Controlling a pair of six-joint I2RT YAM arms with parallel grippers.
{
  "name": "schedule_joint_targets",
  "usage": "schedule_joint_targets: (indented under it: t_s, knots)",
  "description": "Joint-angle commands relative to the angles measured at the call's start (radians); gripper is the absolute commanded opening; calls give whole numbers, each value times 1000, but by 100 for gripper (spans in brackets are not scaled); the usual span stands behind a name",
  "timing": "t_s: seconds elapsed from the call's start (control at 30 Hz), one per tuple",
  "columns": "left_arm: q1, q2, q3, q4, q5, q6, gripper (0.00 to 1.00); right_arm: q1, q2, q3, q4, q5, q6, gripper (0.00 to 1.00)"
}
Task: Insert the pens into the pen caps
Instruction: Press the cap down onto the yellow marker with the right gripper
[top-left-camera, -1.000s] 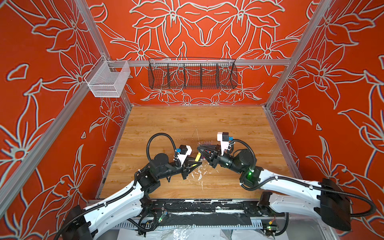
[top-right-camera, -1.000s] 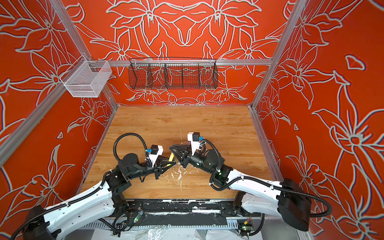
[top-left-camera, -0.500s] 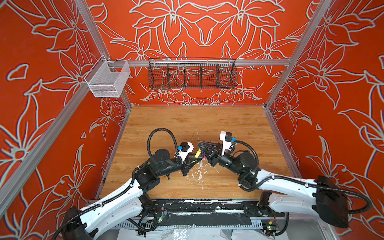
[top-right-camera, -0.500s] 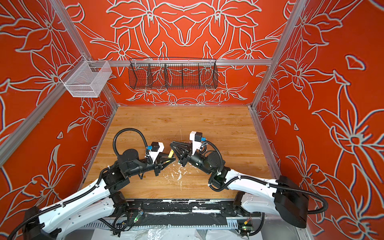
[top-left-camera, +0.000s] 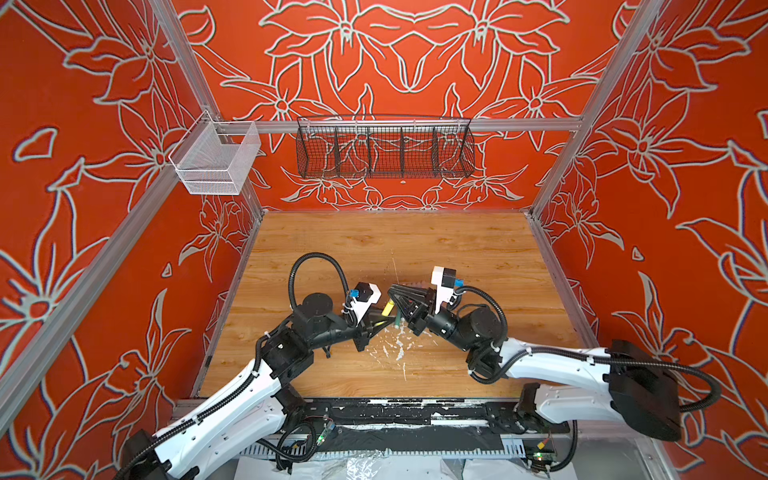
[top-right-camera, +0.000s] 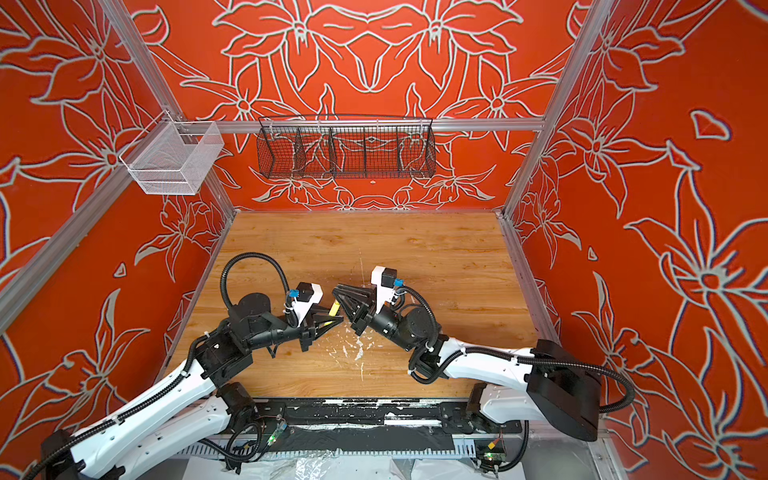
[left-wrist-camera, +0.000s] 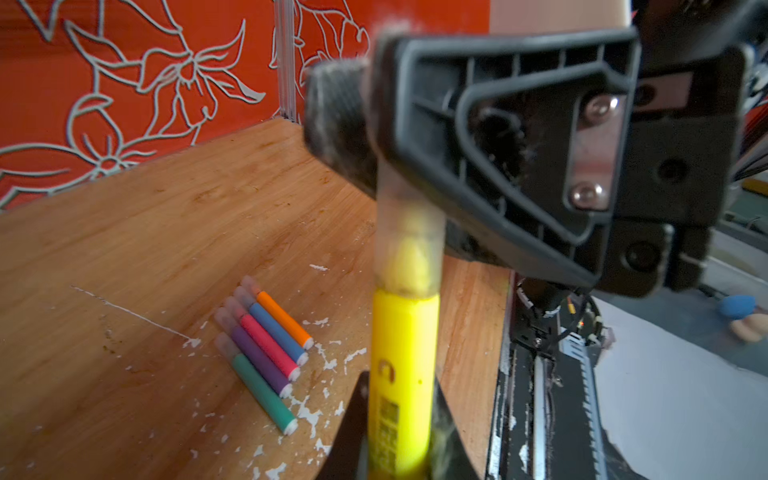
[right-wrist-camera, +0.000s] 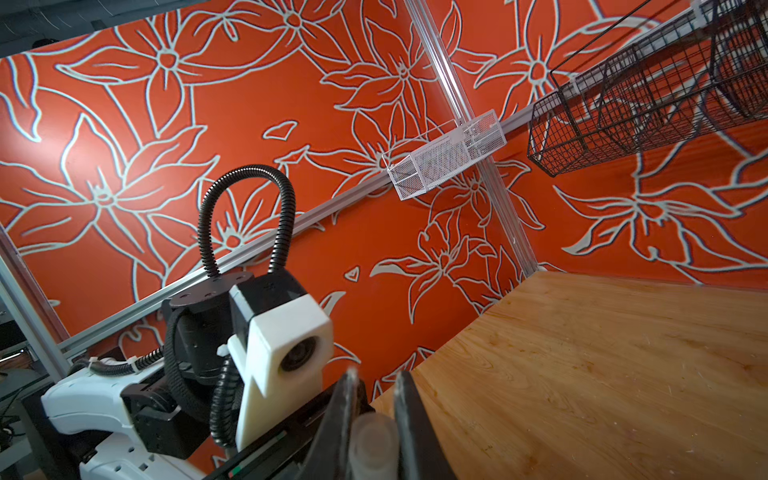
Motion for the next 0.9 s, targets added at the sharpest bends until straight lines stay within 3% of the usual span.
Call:
schedule_joint_targets:
  t_s: [0.0,0.4,0.7,0.87]
  knots:
    - [114,-2,128,435,-90,-166,0,119,87,-68,-255,-331,-9,0]
    - [127,-32,62,505,-201,-93,0,119,102,-42,-375,-159,-21,0]
    - [127,-62,-86,522,-198,-164,0,111,26,9,-523,-36,-35,0]
    - [115,-59,-217,525,-218,-240,0,102,-39,66,-647,55,-90,30]
